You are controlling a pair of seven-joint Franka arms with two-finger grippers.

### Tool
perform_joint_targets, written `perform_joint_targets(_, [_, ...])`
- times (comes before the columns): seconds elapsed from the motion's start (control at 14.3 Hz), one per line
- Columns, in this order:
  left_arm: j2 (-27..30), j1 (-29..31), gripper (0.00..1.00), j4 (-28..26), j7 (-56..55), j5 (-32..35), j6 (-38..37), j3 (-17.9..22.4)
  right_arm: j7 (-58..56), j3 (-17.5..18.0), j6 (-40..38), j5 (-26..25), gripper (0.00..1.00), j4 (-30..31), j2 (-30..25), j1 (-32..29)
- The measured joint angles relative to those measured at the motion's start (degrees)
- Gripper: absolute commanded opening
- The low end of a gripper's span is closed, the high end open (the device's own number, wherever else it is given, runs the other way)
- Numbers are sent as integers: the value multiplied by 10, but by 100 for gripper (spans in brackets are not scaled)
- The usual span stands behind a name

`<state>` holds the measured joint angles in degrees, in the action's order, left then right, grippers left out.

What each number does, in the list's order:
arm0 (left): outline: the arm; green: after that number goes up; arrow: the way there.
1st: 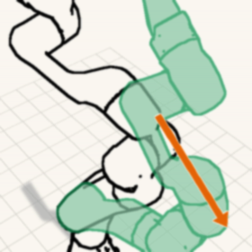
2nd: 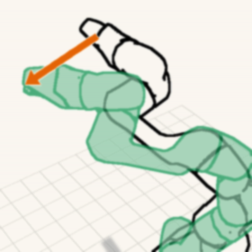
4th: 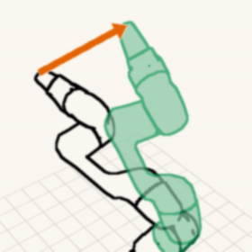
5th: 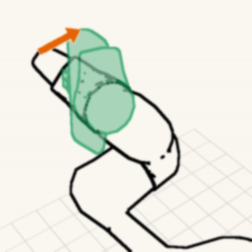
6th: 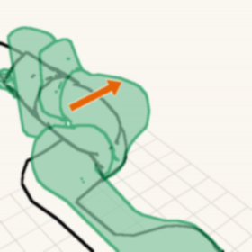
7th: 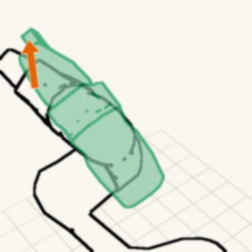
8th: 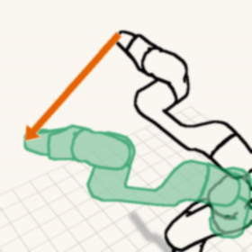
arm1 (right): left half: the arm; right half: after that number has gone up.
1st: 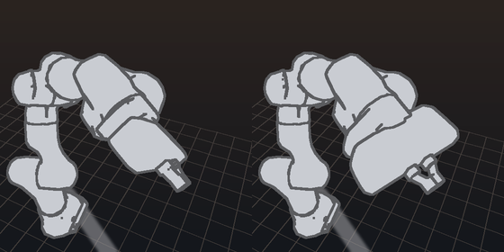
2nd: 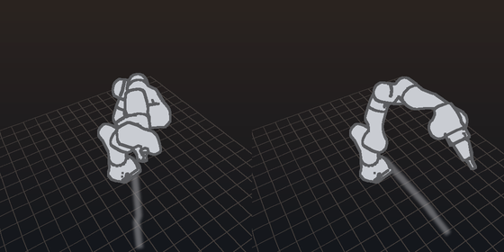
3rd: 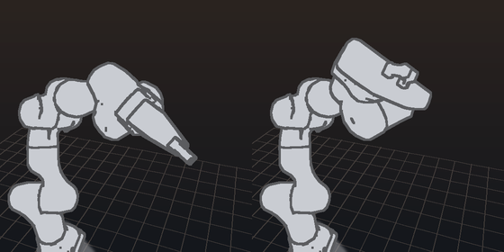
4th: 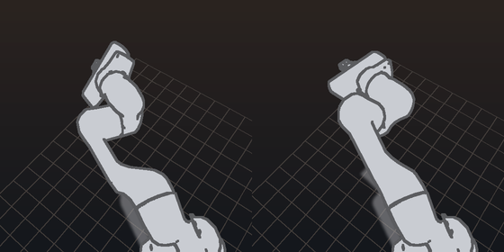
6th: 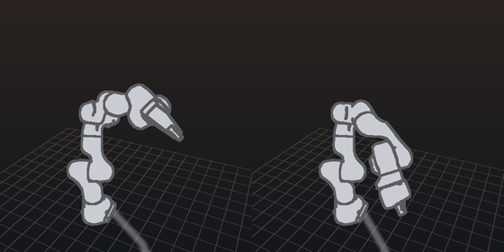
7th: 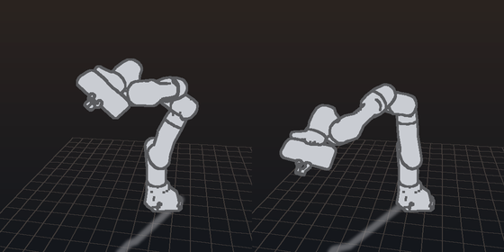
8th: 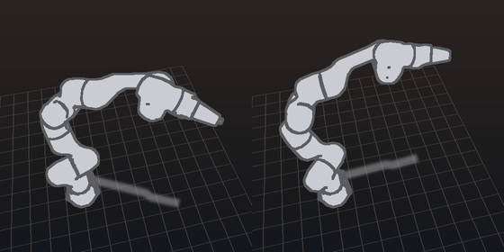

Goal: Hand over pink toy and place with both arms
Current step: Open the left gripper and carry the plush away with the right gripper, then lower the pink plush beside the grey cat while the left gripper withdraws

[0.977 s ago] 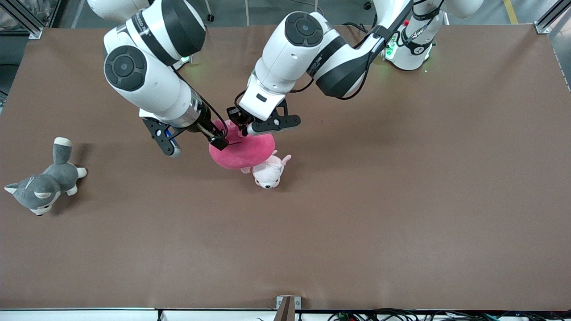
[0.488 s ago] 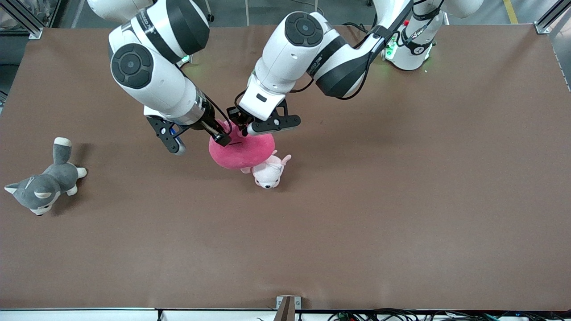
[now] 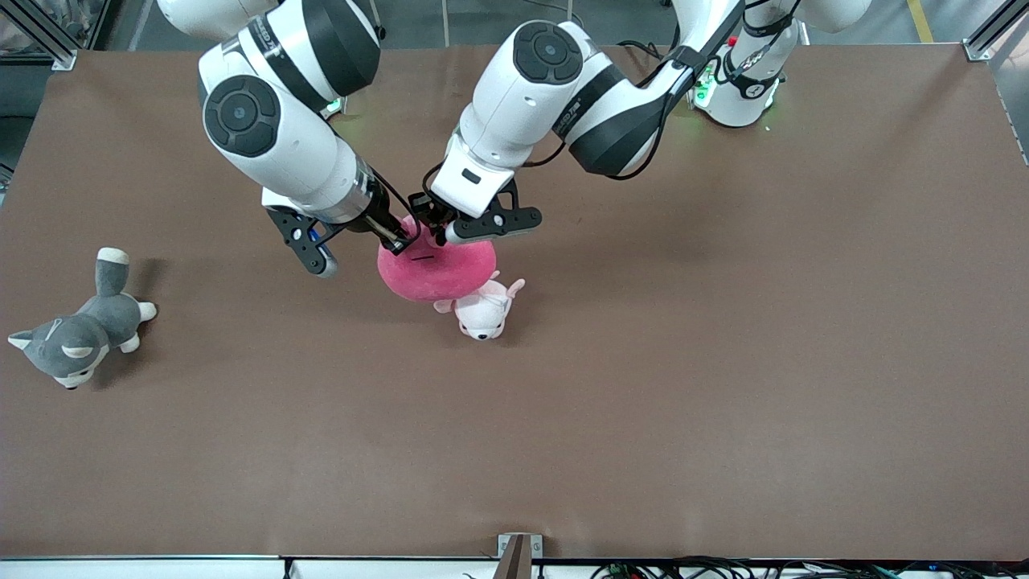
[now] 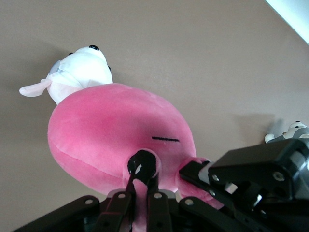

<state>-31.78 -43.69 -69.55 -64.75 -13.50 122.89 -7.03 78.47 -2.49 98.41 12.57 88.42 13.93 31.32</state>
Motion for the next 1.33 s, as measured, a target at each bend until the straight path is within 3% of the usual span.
perform_joint_targets(0.28, [0,0,1,1,0,0,0,0,0,-4,0,0,0,0,-5,-2])
perform_joint_targets(0.35, [0,0,16,1,0,0,0,0,-2,-5,0,0,0,0,-6,-4])
perform_joint_targets(0.49, [0,0,100,3,0,0,1,0,-16,-6,-1,0,0,0,-7,-11])
perform_joint_targets(1.05, [33,-2,100,17,3,3,5,2,-206,-13,-37,0,0,8,-9,-110])
perform_joint_targets(1.33, [97,14,100,18,10,19,-96,7,-320,-15,-39,0,0,42,-9,-179])
